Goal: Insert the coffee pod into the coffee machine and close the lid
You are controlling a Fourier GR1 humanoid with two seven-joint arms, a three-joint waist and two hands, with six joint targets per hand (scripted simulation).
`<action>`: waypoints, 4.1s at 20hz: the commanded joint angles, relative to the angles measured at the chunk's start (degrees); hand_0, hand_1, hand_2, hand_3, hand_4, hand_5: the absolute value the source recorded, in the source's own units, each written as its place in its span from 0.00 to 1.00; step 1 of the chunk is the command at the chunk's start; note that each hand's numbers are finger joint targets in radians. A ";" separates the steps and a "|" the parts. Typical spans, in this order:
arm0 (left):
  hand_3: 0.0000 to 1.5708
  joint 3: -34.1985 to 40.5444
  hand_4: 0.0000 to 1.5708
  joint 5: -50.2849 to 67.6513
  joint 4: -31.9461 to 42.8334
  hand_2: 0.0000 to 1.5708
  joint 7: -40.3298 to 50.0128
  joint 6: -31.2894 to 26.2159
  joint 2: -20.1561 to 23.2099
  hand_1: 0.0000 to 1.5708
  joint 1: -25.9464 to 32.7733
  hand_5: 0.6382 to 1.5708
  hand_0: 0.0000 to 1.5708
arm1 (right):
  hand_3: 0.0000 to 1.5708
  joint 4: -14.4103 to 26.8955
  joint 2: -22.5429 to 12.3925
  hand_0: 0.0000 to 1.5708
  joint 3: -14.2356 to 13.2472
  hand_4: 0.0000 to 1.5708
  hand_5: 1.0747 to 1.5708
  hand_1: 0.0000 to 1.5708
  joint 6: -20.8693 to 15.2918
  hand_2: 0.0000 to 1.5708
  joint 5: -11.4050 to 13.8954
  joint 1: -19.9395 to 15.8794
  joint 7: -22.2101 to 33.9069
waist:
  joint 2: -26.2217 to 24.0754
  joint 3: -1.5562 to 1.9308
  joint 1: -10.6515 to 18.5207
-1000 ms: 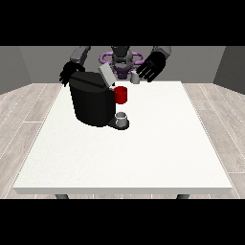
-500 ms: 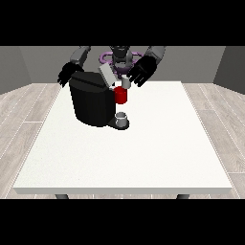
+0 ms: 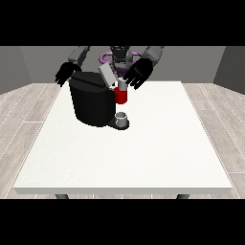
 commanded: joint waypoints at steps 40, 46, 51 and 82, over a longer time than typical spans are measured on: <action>0.61 -0.50 0.23 -4.00 0.84 0.71 -1.48 -1.86 -0.25 0.67 -2.31 1.00 0.67 | 0.00 1.84 0.13 0.00 -1.29 0.29 1.00 0.00 -0.31 0.00 -0.82 -0.31 -4.15 | 2.50 0.01 1.61; 0.41 -3.19 0.15 -6.41 1.04 0.52 -2.97 -3.31 -0.50 0.36 -0.45 1.00 0.36 | 0.00 2.33 -2.15 0.00 -3.90 0.27 1.00 0.00 -0.11 0.00 -2.35 -1.86 -0.85 | 1.57 0.01 1.97; 0.00 -2.44 0.00 -7.05 2.50 0.00 -4.78 -5.86 3.84 0.00 -2.73 1.00 0.00 | 0.00 0.15 0.84 0.00 0.30 0.22 1.00 0.00 -1.99 0.00 0.85 0.17 -2.74 | 3.60 0.00 -0.26; 0.00 13.34 0.00 14.17 -1.06 0.00 -5.94 -4.37 -16.58 0.00 21.93 1.00 0.00 | 0.00 -2.37 -4.50 0.00 -1.04 0.24 1.00 0.00 6.77 0.00 -4.28 13.17 -1.57 | -24.74 -0.05 13.48</action>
